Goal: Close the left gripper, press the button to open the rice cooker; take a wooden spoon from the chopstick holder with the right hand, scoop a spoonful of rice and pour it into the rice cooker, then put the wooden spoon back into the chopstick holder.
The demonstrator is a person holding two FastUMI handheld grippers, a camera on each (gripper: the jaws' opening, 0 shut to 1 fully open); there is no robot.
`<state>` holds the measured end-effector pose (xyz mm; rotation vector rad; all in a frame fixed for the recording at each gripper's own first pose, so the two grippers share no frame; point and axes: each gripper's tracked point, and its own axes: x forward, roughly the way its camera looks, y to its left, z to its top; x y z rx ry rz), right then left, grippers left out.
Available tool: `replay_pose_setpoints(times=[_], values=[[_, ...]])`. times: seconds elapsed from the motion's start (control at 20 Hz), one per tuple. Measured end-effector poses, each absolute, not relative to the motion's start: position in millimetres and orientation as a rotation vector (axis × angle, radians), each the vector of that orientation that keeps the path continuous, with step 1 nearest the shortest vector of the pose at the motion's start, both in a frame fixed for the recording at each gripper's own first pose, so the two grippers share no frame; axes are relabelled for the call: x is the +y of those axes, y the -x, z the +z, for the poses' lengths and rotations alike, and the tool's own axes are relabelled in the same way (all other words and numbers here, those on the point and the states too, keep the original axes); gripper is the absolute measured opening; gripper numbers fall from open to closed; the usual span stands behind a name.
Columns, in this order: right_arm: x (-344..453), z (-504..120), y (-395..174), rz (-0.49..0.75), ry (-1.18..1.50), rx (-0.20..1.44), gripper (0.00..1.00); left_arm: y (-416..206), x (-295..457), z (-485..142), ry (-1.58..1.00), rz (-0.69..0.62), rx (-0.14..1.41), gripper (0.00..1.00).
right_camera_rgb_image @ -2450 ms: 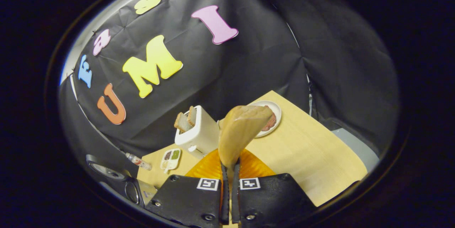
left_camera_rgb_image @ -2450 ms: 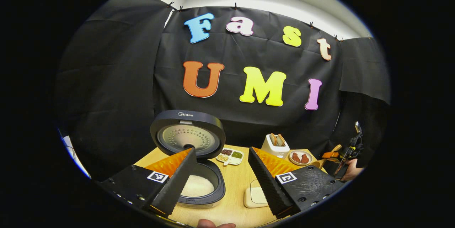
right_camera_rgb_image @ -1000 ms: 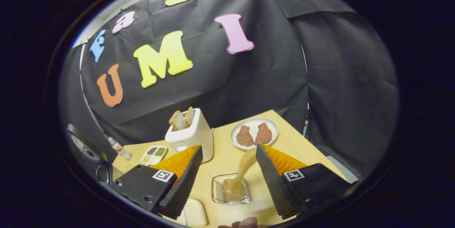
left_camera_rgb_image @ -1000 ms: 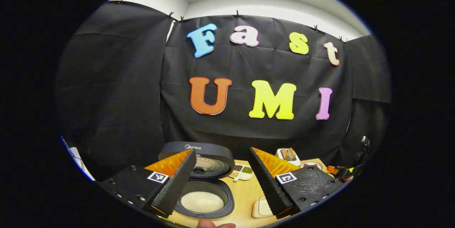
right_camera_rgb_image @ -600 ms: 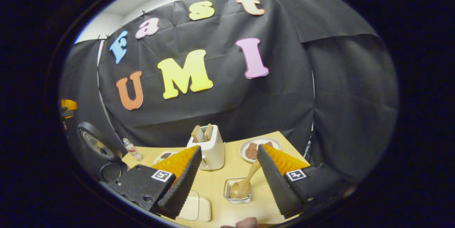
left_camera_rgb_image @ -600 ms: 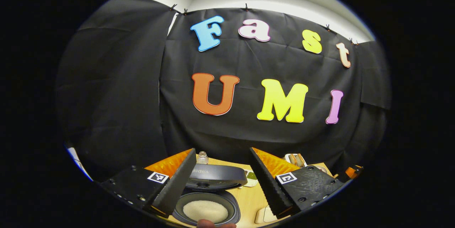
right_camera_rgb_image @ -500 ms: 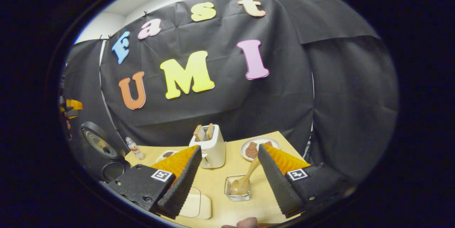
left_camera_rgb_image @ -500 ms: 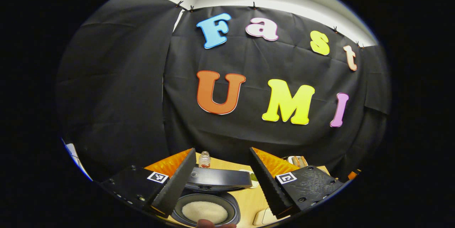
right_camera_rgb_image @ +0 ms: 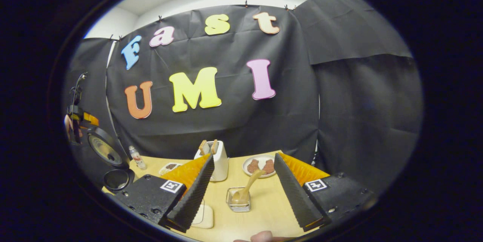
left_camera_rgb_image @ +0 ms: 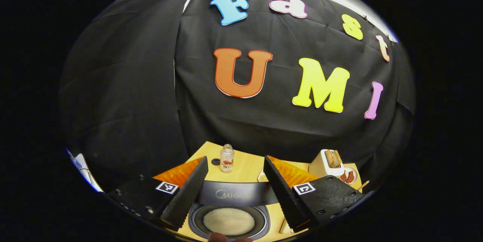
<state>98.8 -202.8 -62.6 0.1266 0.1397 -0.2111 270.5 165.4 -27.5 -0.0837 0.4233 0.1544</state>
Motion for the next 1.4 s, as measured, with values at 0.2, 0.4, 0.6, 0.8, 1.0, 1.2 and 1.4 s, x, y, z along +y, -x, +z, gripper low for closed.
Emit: replay_pose_setpoints(times=[0.2,0.4,0.6,0.8,1.0,1.2,1.4], values=[[-178,-65,-97,-0.18,-0.145,0.168,1.0,-252,156,-45,0.032,0.125,0.517,0.97],[-145,-52,-100,-0.106,-0.124,0.176,0.99,-216,137,-66,0.096,0.084,0.635,0.97],[-124,-52,-95,-0.097,-0.13,0.162,1.0,-181,129,-97,0.078,0.052,0.7,0.96],[-104,-50,-89,-0.088,-0.105,0.16,0.99,-162,126,-115,0.083,0.056,0.711,0.95],[-93,-50,-78,-0.101,-0.102,0.163,0.99,-139,121,-142,0.117,0.043,0.754,0.96],[-83,-45,-67,-0.113,-0.097,0.158,0.99,-115,118,-176,0.131,0.021,0.823,0.96],[-79,-35,-60,-0.13,-0.084,0.138,0.99,-109,119,-189,0.136,0.004,0.839,0.96]])
